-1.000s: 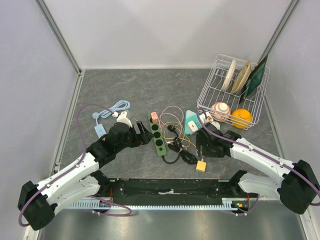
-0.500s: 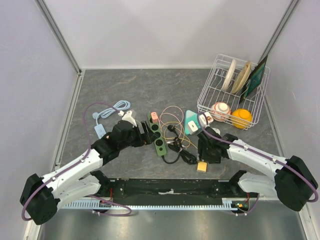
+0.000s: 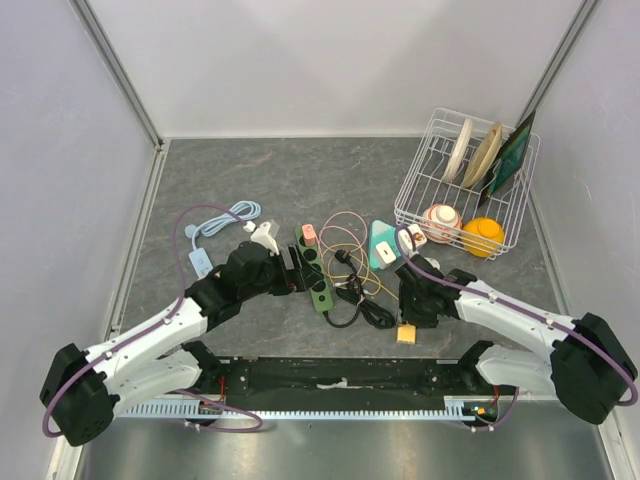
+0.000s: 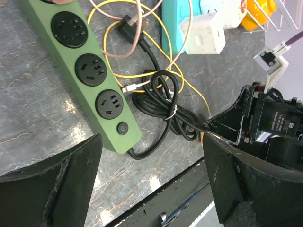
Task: Insert the plug
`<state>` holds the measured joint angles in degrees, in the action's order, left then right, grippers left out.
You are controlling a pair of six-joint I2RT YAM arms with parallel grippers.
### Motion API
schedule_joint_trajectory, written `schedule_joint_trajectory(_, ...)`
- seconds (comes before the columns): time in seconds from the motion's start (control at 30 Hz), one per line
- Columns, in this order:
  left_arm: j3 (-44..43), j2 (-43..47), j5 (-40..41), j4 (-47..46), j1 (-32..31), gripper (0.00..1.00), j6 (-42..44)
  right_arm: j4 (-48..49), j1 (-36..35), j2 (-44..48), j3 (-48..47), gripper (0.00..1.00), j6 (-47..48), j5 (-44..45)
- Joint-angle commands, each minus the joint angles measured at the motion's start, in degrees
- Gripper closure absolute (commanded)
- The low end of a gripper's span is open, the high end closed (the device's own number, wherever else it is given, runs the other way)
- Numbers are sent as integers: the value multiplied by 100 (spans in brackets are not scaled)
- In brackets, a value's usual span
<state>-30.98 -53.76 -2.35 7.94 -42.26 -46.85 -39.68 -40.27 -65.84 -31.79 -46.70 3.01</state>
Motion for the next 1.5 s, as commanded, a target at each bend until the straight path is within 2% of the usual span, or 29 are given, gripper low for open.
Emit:
schedule_joint_trajectory(0.0,-145,5,-310,-425,-54,8,-8,-57,11,475,-660,100,82,402)
schedule_joint_trajectory(0.13,-127,41,-582,-767,-159,8,123,-48,2,888,-1319,100,283,902)
schedule_joint_trajectory(0.3,-197,-108,-706,-1628,-546,11,562,337,2,1100,-1909,100,206,1062)
schedule_joint_trajectory(0.6,-742,-1119,-3,-2490,-1240,11,739,1383,-7,1249,-1638,100,-524,579)
schedule_joint_trajectory(0.87,-1094,-1972,445,-3035,-1513,19,589,1911,-25,1285,-1409,100,-832,315)
schedule_joint_trajectory(1.0,-1208,-2200,630,-3106,-1557,30,624,2034,-16,1363,-1321,100,-894,245)
schedule_joint_trajectory(1.1,-1279,-2297,613,-3132,-1575,42,642,2052,-25,1364,-1312,100,-894,218)
schedule_joint_trajectory(1.2,-1323,-2315,552,-3150,-1619,59,686,2078,-25,1372,-1295,100,-903,218)
schedule_joint_trajectory(1.23,-1331,-2297,534,-3150,-1627,72,695,2105,-25,1381,-1286,100,-903,218)
schedule_joint_trajectory(1.27,-1340,-2236,499,-3150,-1627,77,704,2122,-25,1390,-1277,99,-911,227)
schedule_joint_trajectory(1.3,-1340,-2201,490,-3150,-1627,85,730,2140,-25,1407,-1294,92,-911,253)
schedule_joint_trajectory(1.33,-1340,-2157,559,-3089,-1627,98,739,2184,-16,1442,-1303,82,-894,297)
schedule_joint_trajectory(1.37,-1384,-2026,612,-3028,-1627,98,739,2193,-25,1469,-1399,61,-859,349)
schedule_joint_trajectory(1.43,-1506,-1867,814,-2678,-1627,98,844,2175,-7,1566,-1583,41,-710,604)
schedule_joint_trajectory(1.47,-1733,-1797,893,-2519,-1627,98,923,2166,10,1601,-1872,27,-492,700)
